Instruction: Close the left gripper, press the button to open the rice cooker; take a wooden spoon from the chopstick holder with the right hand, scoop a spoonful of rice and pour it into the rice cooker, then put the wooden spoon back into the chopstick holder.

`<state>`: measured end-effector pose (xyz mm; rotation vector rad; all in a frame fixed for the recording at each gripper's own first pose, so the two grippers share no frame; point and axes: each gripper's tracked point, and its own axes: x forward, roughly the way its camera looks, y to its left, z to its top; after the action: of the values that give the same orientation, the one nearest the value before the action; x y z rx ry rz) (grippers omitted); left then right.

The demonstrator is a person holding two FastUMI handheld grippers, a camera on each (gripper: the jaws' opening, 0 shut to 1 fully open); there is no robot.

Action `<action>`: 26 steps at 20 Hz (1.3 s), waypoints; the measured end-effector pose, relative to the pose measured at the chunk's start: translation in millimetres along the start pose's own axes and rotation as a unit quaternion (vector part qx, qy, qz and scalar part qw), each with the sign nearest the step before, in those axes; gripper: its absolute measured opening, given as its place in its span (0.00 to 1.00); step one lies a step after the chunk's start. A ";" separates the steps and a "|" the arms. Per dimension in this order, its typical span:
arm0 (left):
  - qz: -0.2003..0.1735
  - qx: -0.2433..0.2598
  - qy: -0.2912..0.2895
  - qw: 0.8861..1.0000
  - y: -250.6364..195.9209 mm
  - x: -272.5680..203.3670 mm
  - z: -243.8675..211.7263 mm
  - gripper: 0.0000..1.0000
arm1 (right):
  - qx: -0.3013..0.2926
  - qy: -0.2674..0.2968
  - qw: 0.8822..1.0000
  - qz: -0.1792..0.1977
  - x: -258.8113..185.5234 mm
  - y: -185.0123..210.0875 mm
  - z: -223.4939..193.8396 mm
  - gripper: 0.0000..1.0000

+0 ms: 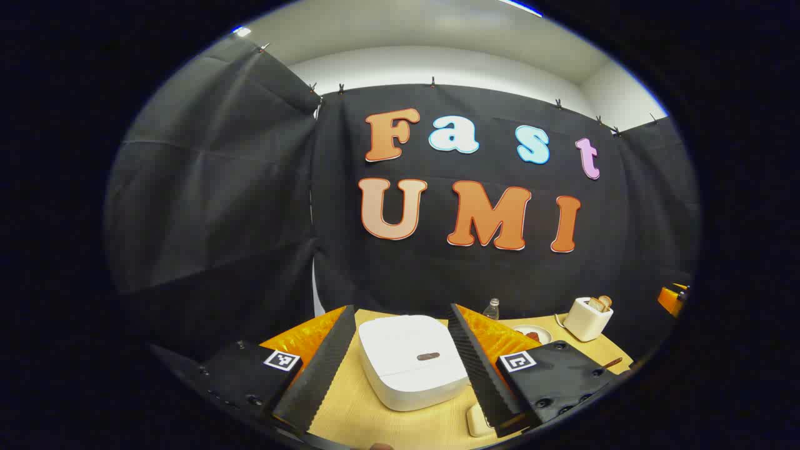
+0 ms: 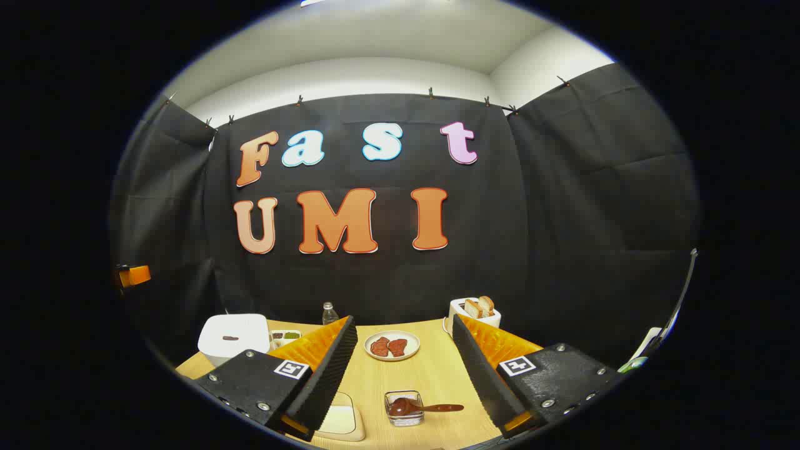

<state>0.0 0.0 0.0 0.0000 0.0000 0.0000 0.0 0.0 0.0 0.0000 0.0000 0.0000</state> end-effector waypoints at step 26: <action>-0.023 -0.001 -0.014 1.000 -20.8 18.4 12.2 0.80 | -0.025 0.001 0.999 -0.026 -6.1 -12.8 1.7 0.95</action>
<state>18.4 -20.8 12.2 -0.0020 -0.0285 -0.0461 -6.1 -12.8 1.7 -0.0501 0.0015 -0.0528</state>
